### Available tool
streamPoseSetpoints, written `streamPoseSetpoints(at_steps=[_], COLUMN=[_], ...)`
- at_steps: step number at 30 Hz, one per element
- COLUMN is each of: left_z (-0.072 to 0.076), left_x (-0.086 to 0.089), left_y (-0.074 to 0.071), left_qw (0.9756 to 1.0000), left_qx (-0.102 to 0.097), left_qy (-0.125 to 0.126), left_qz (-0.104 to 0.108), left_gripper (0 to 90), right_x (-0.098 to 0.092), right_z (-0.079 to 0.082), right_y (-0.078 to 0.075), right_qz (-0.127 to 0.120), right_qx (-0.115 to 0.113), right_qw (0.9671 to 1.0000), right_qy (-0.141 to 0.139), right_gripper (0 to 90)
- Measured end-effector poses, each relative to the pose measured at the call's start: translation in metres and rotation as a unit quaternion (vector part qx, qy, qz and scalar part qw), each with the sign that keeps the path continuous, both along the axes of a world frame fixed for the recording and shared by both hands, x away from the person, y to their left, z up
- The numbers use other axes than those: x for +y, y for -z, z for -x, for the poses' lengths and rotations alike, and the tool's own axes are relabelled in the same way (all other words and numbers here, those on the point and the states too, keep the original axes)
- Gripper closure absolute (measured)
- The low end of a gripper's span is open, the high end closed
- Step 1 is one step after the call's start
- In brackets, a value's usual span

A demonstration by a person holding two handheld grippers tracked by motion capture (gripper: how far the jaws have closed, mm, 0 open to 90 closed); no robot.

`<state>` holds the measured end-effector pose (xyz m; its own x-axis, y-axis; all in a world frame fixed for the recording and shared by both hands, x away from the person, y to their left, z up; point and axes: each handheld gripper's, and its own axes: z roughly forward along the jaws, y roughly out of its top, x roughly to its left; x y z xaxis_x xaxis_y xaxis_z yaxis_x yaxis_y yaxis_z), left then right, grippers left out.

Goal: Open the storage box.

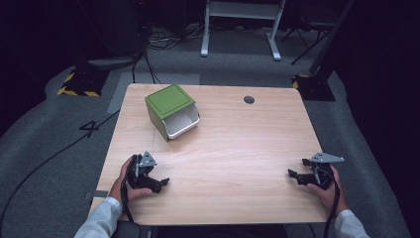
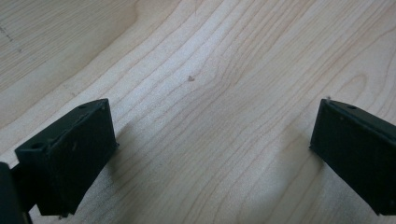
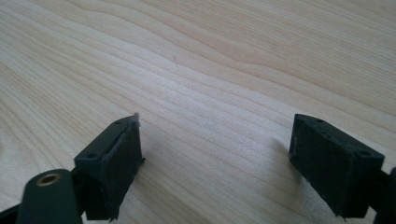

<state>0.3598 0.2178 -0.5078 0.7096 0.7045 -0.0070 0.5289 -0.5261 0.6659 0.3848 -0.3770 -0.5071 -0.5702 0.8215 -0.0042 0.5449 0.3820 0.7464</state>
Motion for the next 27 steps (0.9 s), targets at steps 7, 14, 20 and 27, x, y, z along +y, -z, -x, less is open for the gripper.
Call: streamPoseSetpoints(at_steps=[7, 14, 20, 27], left_z=[-0.002, -0.008, -0.008, -0.008], left_x=[-0.003, -0.005, -0.003, -0.014], left_y=[-0.001, -0.008, -0.022, -0.041], left_qw=[0.9999, 0.999, 0.9978, 0.9952], left_qx=[-0.002, -0.007, -0.04, -0.068], left_qy=[0.011, 0.04, 0.04, 0.058], left_qz=[-0.001, 0.02, 0.034, 0.039], left_gripper=[1.1, 17.3, 19.3, 19.9], right_x=[0.0, 0.0, 0.0, 0.0], right_z=[0.0, 0.0, -0.001, -0.001], right_y=[0.0, 0.0, 0.0, 0.0], right_qz=[0.0, 0.0, 0.0, 0.0], right_qx=[0.0, 0.0, 0.0, 0.0], right_qw=[1.0, 1.0, 1.0, 1.0], right_qy=[0.0, -0.002, -0.003, -0.003], right_gripper=[17.1, 16.9, 16.9, 16.9])
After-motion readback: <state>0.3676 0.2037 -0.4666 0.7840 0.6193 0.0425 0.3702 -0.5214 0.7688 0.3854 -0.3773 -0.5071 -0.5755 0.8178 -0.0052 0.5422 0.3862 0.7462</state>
